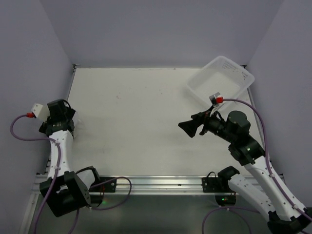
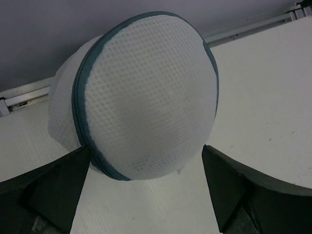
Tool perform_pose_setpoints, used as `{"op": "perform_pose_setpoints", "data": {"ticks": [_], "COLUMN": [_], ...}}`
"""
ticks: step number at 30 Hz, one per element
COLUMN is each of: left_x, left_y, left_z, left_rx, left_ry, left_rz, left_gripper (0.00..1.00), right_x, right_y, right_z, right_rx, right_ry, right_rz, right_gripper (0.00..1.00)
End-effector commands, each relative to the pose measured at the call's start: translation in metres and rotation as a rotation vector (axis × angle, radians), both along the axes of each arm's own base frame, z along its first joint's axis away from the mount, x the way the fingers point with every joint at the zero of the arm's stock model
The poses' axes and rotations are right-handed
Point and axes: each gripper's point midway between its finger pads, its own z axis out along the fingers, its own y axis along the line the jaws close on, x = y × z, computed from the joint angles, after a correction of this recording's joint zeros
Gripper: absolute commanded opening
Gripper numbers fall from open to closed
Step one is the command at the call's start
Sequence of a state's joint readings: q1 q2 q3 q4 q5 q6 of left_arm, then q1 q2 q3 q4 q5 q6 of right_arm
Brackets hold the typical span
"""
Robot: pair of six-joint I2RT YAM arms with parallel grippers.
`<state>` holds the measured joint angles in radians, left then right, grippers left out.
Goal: Unzip the laundry bag and remove the bra
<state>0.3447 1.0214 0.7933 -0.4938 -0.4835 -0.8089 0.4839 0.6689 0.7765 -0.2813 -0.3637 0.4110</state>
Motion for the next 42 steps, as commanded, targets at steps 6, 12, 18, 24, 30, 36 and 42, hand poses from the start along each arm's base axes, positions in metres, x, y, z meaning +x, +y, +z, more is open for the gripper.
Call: {"op": "perform_pose_setpoints", "data": {"ticks": [6,12,18,24,30,36,42], "left_x": [0.009,0.011,0.012,0.001,-0.017,-0.010,0.002], "left_y": [0.038,0.032,0.031,0.043,0.054,0.063,0.065], "left_z": [-0.015,-0.027,0.013,0.055,0.019,-0.009,-0.025], "left_rx": [-0.041,-0.104,-0.046,0.066,0.088,0.076,0.063], "left_ry": [-0.095,-0.095,-0.155,-0.115,0.003,0.078,0.106], "left_rz": [0.060,0.003,-0.037,-0.022,0.044,0.037,-0.011], "left_gripper": [1.00,1.00,1.00,1.00,1.00,1.00,1.00], "right_x": [-0.006,-0.008,-0.008,-0.010,-0.009,-0.012,-0.016], "right_y": [0.010,0.013,0.016,0.020,0.021,0.023,0.022], "right_z": [0.011,0.012,0.010,0.014,0.010,0.008,0.004], "right_rx": [0.028,0.023,0.025,0.030,0.035,0.039,0.040], "right_ry": [-0.057,-0.052,-0.037,-0.029,-0.015,-0.004,-0.002], "right_rz": [0.082,0.105,0.123,0.145,0.148,0.169,0.172], "right_gripper": [0.99,0.99,0.99,0.99,0.99,0.99,0.99]}}
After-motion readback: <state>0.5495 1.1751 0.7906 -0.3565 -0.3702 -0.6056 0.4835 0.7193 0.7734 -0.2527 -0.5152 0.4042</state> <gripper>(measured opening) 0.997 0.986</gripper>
